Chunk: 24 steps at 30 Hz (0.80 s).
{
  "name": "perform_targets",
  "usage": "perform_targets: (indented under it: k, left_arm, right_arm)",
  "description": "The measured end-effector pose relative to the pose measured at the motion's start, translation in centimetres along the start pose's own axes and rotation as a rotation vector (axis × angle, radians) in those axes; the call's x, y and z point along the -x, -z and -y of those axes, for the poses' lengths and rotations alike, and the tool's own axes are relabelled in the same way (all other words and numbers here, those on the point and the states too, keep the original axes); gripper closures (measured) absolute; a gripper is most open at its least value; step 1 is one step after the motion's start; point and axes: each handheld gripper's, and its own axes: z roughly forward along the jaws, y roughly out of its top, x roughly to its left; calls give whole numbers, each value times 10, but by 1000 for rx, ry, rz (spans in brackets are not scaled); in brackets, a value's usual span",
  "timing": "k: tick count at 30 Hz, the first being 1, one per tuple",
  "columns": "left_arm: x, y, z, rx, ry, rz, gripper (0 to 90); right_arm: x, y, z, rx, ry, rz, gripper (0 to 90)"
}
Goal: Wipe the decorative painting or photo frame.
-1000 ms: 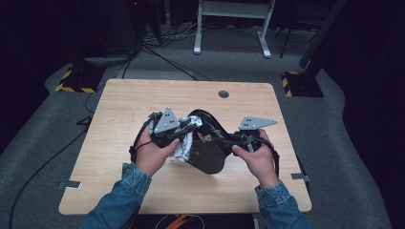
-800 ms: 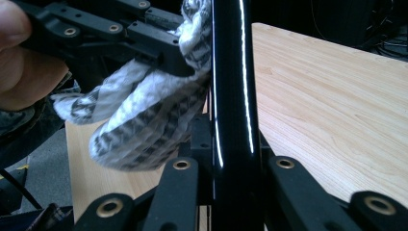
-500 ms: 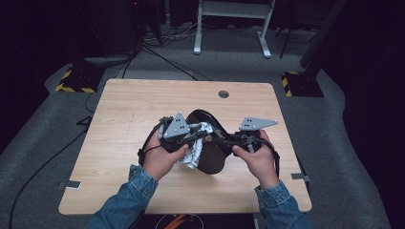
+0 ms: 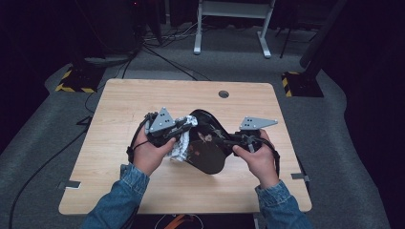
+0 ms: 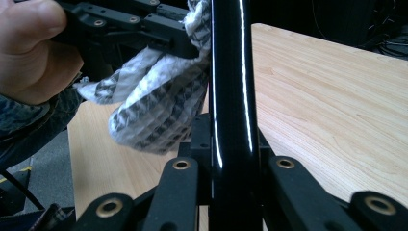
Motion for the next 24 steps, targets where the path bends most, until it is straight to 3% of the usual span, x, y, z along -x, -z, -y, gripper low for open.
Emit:
perform_targets:
  k: [7, 14, 24]
  left_arm:
    - [3, -1, 3, -5, 3, -6, 814]
    - [24, -13, 5, -28, -16, 57, 813]
    - [41, -23, 5, -39, -30, 110, 812]
  right_arm:
    - [-1, 0, 0, -1, 0, 3, 808]
    - [-1, 0, 0, 0, -2, 3, 808]
    - [0, 0, 0, 0, -3, 1, 808]
